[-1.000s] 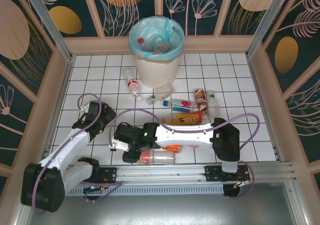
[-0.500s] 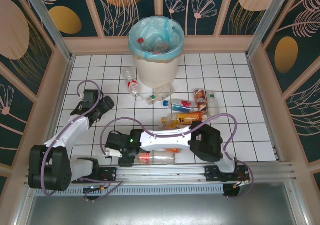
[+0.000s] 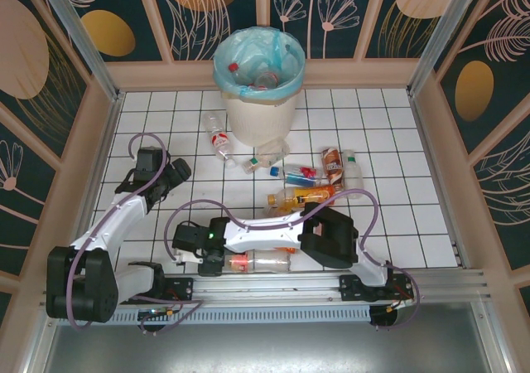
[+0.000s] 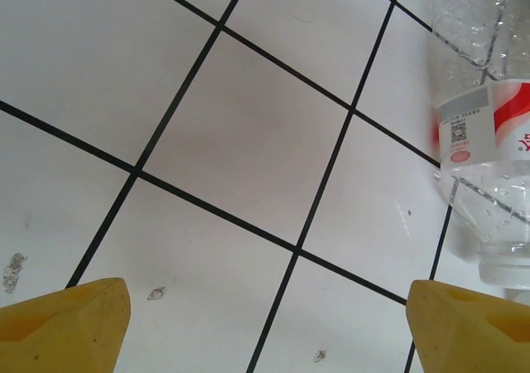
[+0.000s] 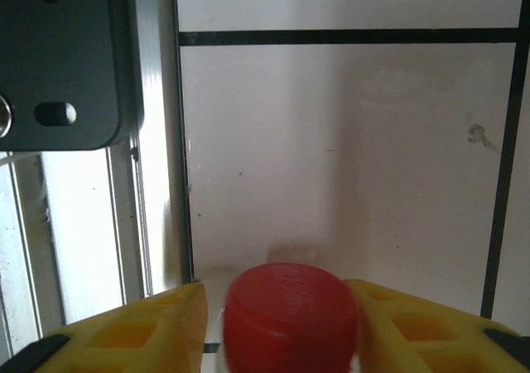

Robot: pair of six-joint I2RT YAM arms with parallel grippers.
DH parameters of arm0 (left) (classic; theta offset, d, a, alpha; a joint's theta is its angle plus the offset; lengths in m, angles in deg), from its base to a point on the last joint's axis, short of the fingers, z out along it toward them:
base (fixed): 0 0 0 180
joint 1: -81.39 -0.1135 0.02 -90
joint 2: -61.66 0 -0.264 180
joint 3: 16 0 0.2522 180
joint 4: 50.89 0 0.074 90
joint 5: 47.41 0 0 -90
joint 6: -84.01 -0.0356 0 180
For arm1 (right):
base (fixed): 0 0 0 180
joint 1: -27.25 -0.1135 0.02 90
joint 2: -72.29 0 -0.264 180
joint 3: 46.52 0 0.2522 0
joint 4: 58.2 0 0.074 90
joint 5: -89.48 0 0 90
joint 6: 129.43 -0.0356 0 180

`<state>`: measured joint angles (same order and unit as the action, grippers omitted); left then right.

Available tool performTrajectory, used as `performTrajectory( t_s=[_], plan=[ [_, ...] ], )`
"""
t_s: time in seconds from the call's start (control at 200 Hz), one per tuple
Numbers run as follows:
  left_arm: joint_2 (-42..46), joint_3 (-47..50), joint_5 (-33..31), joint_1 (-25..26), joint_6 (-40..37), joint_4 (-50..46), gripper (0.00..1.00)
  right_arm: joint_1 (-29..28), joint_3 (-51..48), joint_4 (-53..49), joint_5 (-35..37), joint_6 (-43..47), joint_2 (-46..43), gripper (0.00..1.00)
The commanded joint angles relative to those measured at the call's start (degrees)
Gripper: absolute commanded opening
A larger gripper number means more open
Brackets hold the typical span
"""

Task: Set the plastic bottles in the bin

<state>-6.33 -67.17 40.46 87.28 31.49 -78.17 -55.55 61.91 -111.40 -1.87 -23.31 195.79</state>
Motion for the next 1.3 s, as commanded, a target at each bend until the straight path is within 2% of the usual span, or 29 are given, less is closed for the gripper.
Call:
performTrajectory(
  t_s=[0.0,0.28,0.51,0.786,0.996,1.061,1.291],
  plan=[
    [1.17,-1.43,0.95,-0.44,-1.33,-0.64,0.86,0.54,2.28,-1.86,0.73,0.27,0.6,0.41],
    [2.4,-5.37,1.59,-0.44,-2.26,-3.43,0.85,1.09,3.49,-3.09,0.19,-0.92,-3.47,0.22],
    [5.19,-12.9,3.0,-0.44,-4.66,-8.27,0.84,3.46,6.26,-2.28,-2.74,-3.31,-12.23,0.16],
    [9.34,-23.66,9.68,-0.44,-5.96,-10.99,0.8,12.34,10.17,0.93,-9.27,-5.69,-22.28,0.13],
    [6.94,-30.27,16.58,-0.23,-2.37,-9.54,0.71,19.67,8.44,11.29,-6.34,-6.85,-29.0,0.11],
    [6.23,-30.92,17.02,0.64,-1.36,-8.71,0.7,21.32,7.75,15.09,-4.03,-6.91,-30.62,0.1],
    [2.25,-36.22,13.47,9.85,-2.13,-6.83,0.68,28.24,5.9,31.72,1.78,-7.73,-35.69,0.06]
  ],
)
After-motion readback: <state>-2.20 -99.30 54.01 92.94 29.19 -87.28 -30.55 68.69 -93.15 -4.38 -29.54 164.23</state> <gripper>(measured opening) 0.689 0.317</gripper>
